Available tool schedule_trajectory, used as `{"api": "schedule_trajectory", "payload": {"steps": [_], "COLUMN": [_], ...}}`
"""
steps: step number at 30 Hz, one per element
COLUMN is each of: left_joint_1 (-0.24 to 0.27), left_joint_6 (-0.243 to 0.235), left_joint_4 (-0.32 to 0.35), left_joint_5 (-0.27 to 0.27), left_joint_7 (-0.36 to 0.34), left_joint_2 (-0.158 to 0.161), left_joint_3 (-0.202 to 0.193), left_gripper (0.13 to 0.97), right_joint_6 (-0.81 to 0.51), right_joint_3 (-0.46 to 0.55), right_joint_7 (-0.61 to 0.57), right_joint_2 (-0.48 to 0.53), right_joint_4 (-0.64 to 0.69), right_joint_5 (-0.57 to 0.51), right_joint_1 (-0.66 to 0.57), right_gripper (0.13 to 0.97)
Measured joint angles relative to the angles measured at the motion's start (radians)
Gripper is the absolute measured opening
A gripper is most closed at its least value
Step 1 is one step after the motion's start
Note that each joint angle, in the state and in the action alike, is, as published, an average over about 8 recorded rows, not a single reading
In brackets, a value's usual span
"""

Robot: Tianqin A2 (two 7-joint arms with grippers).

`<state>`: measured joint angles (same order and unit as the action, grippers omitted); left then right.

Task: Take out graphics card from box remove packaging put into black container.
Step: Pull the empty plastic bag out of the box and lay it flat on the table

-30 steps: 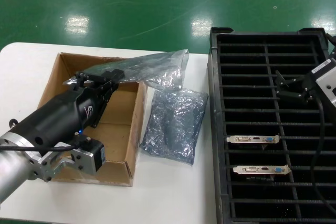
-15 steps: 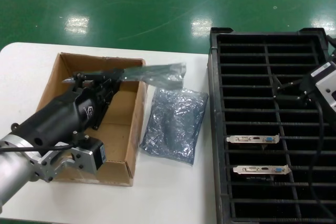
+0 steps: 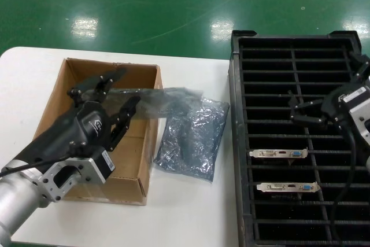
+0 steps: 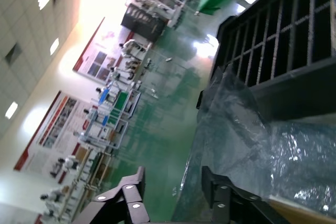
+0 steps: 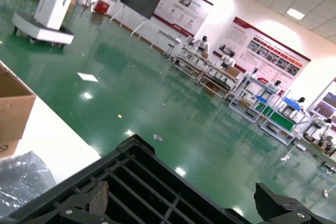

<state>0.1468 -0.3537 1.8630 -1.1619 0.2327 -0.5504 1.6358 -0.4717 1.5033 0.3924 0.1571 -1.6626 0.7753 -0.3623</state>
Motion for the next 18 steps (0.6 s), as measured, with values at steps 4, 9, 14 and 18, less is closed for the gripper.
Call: {"api": "schedule_trajectory", "payload": {"steps": [4,9,14,18], "left_joint_1": [-0.01,-0.023,-0.035,-0.045], "left_joint_6": [0.024,0.055,0.085,0.109], "left_joint_4": [-0.018,-0.04,-0.063,-0.081], "left_joint_5": [-0.044,-0.099,-0.153,-0.197], "left_joint_7": [-0.016,-0.036,-0.056,-0.072], "left_joint_2": [0.017,0.039,0.06,0.077], "left_joint_3": [-0.002,-0.005,-0.009,-0.011], "left_gripper": [0.395,0.528,0.608,0.654], "right_joint_6": [0.032,0.073,0.113,0.146], "right_joint_3": [0.007,0.015,0.023,0.03], "right_joint_7": [-0.027,-0.06,-0.094,-0.121], "right_joint_2": [0.01,0.022,0.034,0.044], "right_joint_4": [0.004,0.01,0.015,0.019], "right_joint_5": [0.07,0.158,0.246,0.316], "right_joint_1": [0.025,0.056,0.087,0.112], "right_gripper": [0.966,0.966,0.966,0.966]}}
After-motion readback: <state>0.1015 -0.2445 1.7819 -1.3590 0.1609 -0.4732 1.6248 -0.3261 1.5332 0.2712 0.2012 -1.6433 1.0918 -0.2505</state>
